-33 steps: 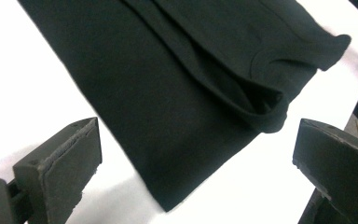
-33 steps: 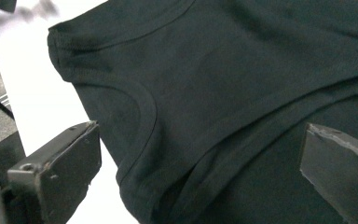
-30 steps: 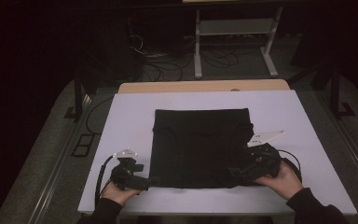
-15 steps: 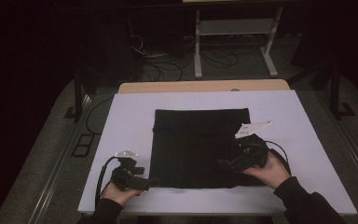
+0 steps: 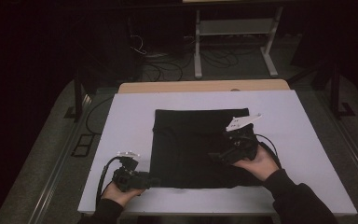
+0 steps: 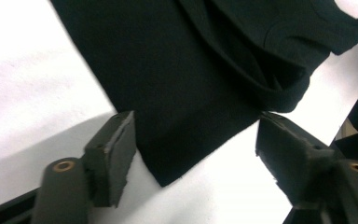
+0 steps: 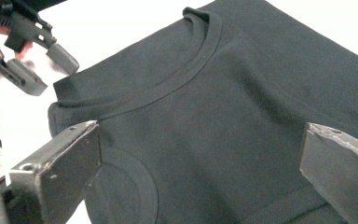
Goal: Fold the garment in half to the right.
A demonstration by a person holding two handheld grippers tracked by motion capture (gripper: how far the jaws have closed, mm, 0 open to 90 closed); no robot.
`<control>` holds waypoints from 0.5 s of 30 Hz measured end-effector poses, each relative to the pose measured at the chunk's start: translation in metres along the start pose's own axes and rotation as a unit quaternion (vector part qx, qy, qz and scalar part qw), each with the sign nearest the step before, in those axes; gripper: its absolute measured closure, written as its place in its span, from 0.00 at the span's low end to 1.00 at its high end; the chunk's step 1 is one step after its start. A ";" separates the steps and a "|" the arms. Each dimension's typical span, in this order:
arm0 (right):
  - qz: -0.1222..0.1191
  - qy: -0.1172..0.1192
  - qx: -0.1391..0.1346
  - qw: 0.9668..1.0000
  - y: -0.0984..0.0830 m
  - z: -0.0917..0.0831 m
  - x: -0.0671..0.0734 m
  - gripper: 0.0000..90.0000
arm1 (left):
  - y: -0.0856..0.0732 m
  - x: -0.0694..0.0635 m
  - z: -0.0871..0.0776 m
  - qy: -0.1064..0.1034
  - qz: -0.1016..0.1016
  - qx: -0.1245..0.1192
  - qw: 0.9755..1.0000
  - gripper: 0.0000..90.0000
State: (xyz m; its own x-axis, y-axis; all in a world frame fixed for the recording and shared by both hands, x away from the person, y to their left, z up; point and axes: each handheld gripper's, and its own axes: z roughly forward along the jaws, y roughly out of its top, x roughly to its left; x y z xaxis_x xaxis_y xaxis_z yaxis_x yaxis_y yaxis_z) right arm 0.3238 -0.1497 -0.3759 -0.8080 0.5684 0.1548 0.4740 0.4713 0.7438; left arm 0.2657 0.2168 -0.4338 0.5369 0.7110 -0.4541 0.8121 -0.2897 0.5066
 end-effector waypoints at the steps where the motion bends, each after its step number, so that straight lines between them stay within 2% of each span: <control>1: 0.002 0.001 0.000 1.000 0.001 0.001 -0.001 0.00 | 0.000 0.000 0.000 0.000 0.000 0.000 1.000 0.37; 6: 0.007 0.001 0.001 1.000 0.004 0.007 -0.005 0.00 | 0.001 0.000 0.001 0.006 -0.004 0.000 1.000 0.46; 12: 0.013 0.000 -0.001 1.000 0.009 0.015 -0.011 0.00 | 0.002 -0.004 0.003 0.027 0.012 0.007 1.000 0.58; 15: 0.013 0.004 0.000 1.000 0.013 0.020 -0.012 0.00 | 0.003 -0.004 0.004 0.036 0.005 0.009 0.999 0.68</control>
State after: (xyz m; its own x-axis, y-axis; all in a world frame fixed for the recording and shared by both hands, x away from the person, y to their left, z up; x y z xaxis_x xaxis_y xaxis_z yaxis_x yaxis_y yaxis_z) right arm 0.3469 -0.1370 -0.3817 -0.7990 0.5741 0.1791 0.4944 0.4575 0.7391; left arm 0.2672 0.2105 -0.4334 0.5285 0.7516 -0.3948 0.8106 -0.3086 0.4976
